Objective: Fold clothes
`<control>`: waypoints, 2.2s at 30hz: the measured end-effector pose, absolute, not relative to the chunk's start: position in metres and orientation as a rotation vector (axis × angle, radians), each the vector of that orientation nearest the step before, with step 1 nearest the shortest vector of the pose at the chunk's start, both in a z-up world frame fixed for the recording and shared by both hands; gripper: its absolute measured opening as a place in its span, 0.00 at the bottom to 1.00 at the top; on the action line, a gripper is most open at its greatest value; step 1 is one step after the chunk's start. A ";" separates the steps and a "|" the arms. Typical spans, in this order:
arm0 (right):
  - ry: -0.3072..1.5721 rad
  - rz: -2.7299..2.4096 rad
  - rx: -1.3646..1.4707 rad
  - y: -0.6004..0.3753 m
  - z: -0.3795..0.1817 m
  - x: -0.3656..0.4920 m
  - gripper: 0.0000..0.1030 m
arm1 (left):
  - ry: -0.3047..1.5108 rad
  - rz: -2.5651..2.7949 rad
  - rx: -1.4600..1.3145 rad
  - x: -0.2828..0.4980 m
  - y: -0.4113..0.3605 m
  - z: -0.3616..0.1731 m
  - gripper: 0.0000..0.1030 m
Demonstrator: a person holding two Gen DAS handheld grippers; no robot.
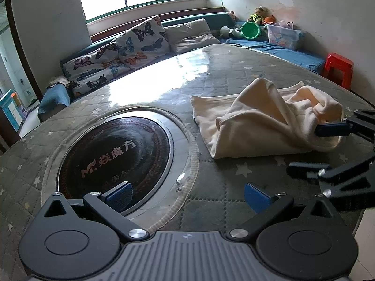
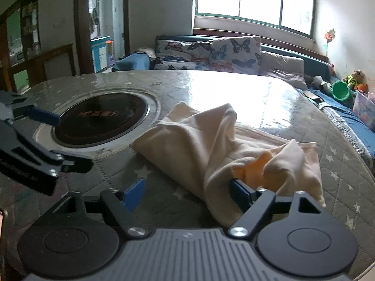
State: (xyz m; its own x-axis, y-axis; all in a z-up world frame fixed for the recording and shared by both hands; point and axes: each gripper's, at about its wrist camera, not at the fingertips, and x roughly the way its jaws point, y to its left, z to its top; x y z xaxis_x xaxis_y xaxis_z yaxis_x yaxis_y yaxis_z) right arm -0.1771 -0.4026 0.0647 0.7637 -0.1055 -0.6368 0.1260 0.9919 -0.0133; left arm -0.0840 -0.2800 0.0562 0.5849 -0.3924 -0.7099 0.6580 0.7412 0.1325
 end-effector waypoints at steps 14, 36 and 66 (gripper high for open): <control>0.646 -0.190 0.137 -0.443 0.076 -0.156 0.46 | 0.707 -0.618 0.394 -0.076 -0.285 0.059 1.00; 0.667 0.151 -0.025 -0.352 0.060 -0.218 0.05 | 0.668 -0.824 0.334 -0.094 -0.295 0.078 0.99; 0.665 -0.046 0.108 -0.410 0.087 -0.255 0.24 | 0.745 -0.914 0.444 -0.097 -0.315 0.050 0.55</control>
